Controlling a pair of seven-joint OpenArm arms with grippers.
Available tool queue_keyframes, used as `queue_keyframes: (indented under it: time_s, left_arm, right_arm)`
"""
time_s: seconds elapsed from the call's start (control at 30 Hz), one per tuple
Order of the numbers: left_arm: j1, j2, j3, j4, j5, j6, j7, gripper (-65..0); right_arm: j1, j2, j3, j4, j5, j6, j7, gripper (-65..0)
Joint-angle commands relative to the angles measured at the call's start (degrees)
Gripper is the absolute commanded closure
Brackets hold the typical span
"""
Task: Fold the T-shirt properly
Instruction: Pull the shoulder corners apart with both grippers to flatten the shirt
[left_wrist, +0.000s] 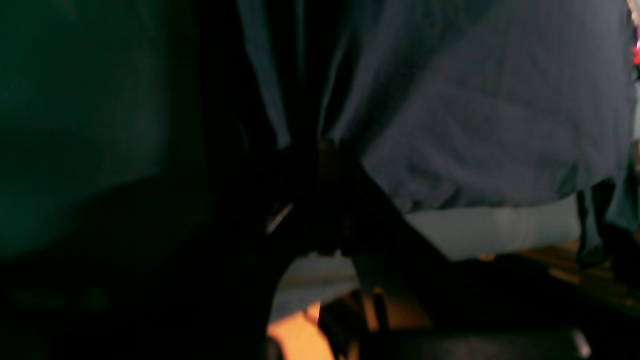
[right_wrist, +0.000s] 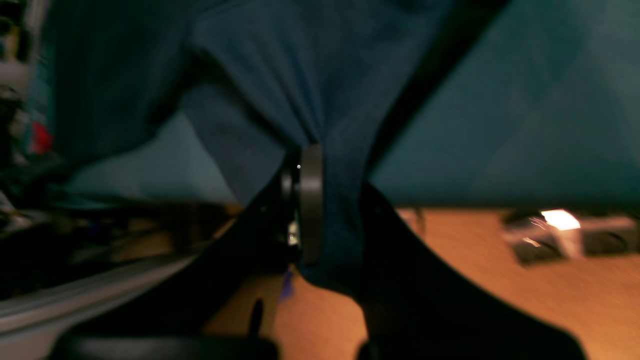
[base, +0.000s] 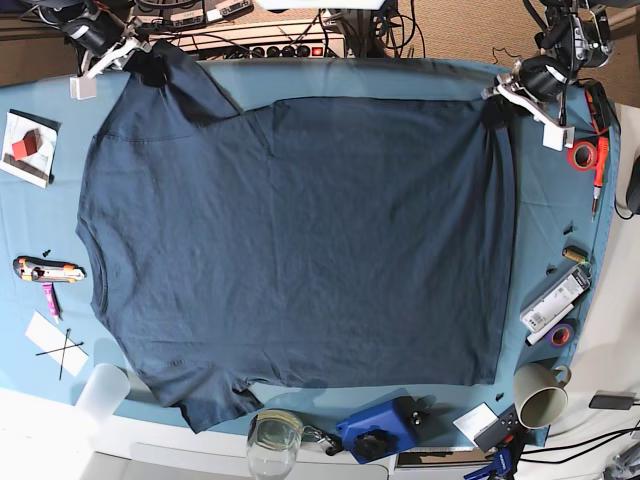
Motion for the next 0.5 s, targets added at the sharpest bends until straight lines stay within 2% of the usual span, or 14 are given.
queue_keyframes:
  time_s: [0.0, 0.27, 0.4, 0.47]
  left_arm:
    - [1.5, -0.4, -1.3, 0.8, 4.0, 1.3, 4.3, 0.0]
    - [1.5, -0.4, -8.6, 2.9, 2.7, 1.3, 10.2, 0.0]
    - [1.6, -0.4, -14.1, 3.0, 0.6, 1.2, 14.6, 0.0]
    - [2.5, -0.7, -16.3, 3.0, -2.7, -1.4, 15.0, 0.0]
  right_arm:
    - [-1.2, 0.8, 1.2, 2.1, 0.5, -0.2, -0.1, 0.0]
    - [-7.5, 0.8, 3.9, 7.5, 4.9, -0.2, -1.2, 0.0]
    - [-9.1, 0.8, 6.7, 8.9, 8.9, -0.2, -3.7, 0.0]
    - [-9.2, 0.8, 8.3, 9.8, 11.1, -0.2, -5.6, 0.0]
